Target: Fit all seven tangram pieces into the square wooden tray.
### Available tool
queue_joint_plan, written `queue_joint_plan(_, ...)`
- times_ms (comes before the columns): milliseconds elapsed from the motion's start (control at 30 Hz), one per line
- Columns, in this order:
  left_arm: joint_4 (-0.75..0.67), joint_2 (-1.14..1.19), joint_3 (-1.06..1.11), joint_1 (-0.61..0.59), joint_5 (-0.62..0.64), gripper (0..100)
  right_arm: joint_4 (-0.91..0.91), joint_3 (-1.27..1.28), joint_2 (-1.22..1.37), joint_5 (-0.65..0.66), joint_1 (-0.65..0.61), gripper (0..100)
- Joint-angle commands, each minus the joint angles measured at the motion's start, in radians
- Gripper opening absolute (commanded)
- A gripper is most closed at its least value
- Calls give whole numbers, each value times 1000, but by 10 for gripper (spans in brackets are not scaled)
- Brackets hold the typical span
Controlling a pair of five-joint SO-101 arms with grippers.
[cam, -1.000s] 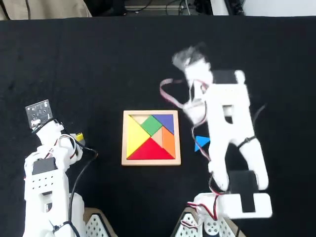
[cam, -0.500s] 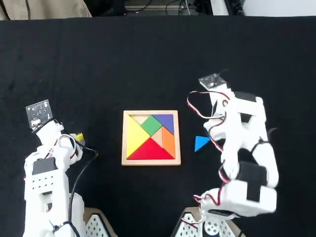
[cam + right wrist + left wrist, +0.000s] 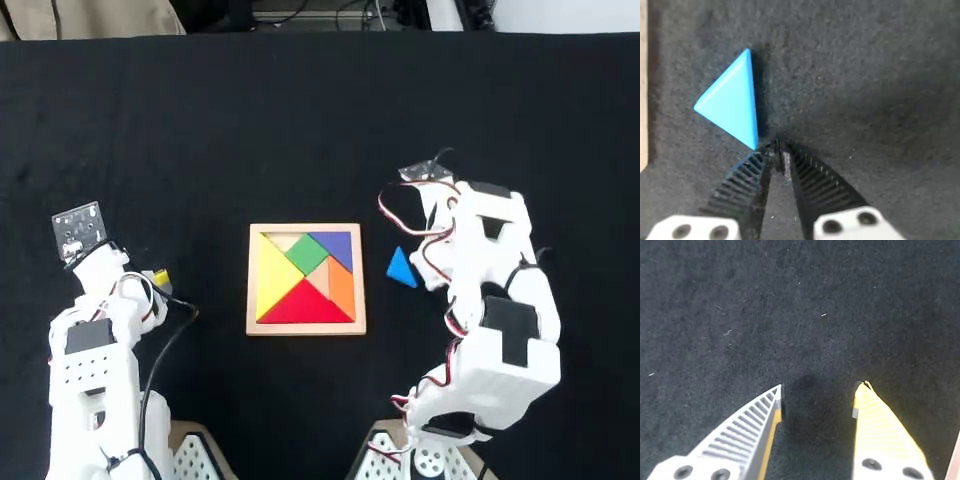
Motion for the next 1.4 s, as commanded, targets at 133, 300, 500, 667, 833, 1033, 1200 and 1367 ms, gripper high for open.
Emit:
queue_joint_plan(133, -14, 3, -2, 8, -2, 238, 80, -107, -70, -54, -63, 11)
queue_joint_plan(300, -14, 3, -2, 8, -2, 238, 123, -65, -254, -55, -133, 11)
queue_joint_plan(500, -14, 3, -2, 8, -2, 238, 49, 71, -295, -170, -238, 142)
queue_joint_plan(667, -14, 3, -2, 8, -2, 238, 0, 77, -216, -229, -241, 248)
queue_joint_plan(833, -14, 3, -2, 8, -2, 238, -68, 76, -145, -235, -244, 241)
queue_joint_plan(1033, -14, 2, -2, 8, -2, 238, -72, 79, -128, -236, -298, 240)
queue_joint_plan(1200, -14, 0, -2, 8, -2, 238, -78, 81, -124, -236, -318, 240)
queue_joint_plan(1367, -14, 0, -2, 8, -2, 238, -78, 90, -124, -236, -301, 240)
